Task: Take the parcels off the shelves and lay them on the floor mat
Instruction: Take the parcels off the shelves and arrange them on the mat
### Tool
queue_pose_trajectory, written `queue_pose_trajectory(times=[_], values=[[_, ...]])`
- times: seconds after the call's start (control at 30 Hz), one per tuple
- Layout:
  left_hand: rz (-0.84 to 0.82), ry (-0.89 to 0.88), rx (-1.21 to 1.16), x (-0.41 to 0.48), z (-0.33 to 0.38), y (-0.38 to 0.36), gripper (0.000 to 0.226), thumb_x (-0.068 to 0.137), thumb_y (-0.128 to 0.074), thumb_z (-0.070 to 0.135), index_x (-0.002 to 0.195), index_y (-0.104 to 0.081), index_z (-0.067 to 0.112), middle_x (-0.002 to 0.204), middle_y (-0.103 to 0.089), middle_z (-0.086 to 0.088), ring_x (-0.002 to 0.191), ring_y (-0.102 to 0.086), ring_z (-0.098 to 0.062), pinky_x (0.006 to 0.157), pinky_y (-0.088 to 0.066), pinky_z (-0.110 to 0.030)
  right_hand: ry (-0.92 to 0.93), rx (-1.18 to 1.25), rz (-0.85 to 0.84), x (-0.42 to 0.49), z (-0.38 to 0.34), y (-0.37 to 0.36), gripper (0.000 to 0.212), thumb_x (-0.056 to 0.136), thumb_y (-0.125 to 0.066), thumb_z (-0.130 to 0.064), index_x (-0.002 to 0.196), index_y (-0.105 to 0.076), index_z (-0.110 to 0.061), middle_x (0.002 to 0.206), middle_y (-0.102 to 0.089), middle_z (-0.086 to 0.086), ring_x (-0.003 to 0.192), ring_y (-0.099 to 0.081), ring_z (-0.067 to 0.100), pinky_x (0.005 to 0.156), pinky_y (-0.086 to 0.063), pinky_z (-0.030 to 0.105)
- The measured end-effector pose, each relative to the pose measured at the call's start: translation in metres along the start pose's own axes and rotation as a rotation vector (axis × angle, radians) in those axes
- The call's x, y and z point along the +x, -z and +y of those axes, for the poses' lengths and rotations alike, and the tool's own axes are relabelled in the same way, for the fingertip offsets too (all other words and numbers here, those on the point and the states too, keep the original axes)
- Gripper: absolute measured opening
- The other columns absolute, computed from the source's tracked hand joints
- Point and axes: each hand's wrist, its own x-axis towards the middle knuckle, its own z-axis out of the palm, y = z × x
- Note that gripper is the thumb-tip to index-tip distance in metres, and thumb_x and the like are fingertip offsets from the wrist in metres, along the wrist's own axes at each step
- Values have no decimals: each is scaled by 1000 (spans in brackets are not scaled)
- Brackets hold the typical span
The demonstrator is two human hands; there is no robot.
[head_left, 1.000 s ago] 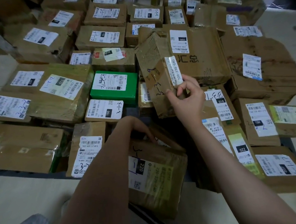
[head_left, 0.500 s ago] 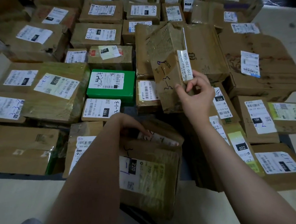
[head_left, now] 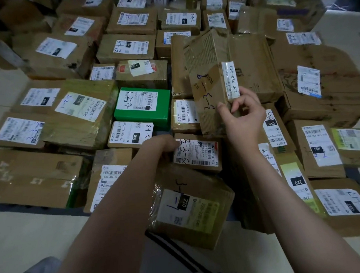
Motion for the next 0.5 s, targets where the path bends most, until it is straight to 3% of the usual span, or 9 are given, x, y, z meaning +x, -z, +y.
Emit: queue_pose_trajectory(times=[0.07, 0.13, 0.2, 0.27, 0.37, 0.5], values=[[-17, 3, 57, -6, 5, -2, 54, 97, -47, 56, 131, -56, 15, 131, -58, -11, 107, -60, -28, 96, -45, -42, 5, -16, -24, -2, -1, -3, 31, 76, -77, -4, 63, -50, -11, 120, -65, 8, 125, -55, 11, 96, -47, 21], [-101, -51, 68, -20, 6, 2, 81, 73, -65, 74, 136, -52, 25, 138, -54, -4, 123, -53, -30, 106, -41, -46, 16, -14, -47, -2, -1, -6, 28, 76, -76, -3, 64, -51, -6, 119, -65, 8, 126, -55, 13, 97, -47, 22], [-237, -120, 161, -35, -2, 4, 112, 43, -81, 77, 139, -45, 33, 146, -49, 2, 129, -49, -28, 109, -39, -47, 26, -1, -64, -3, 0, -9, 27, 76, -76, -3, 64, -52, -4, 117, -64, 6, 126, -55, 15, 92, -45, 14], [-269, -129, 402, -50, -17, 1, 134, 27, -87, 71, 145, -29, 40, 149, -42, 3, 133, -44, -30, 102, -41, -43, 25, 1, -72, -5, 1, -15, 27, 76, -76, -4, 65, -52, 0, 116, -64, 3, 126, -55, 16, 89, -42, 8], [-199, -155, 487, -51, -40, -8, 124, 39, -92, 54, 142, -24, 39, 145, -45, -1, 128, -46, -32, 86, -46, -41, 43, 3, -115, -13, 2, -28, 28, 76, -76, -5, 65, -52, 1, 117, -65, 5, 127, -54, 18, 88, -42, 6], [-162, -78, 365, -40, -64, -3, 129, 30, -89, 64, 140, -32, 28, 142, -49, 2, 121, -53, -24, 86, -52, -37, 106, 21, -215, -20, 0, -40, 29, 76, -77, -5, 64, -50, -7, 119, -65, 6, 127, -54, 18, 87, -43, 6]])
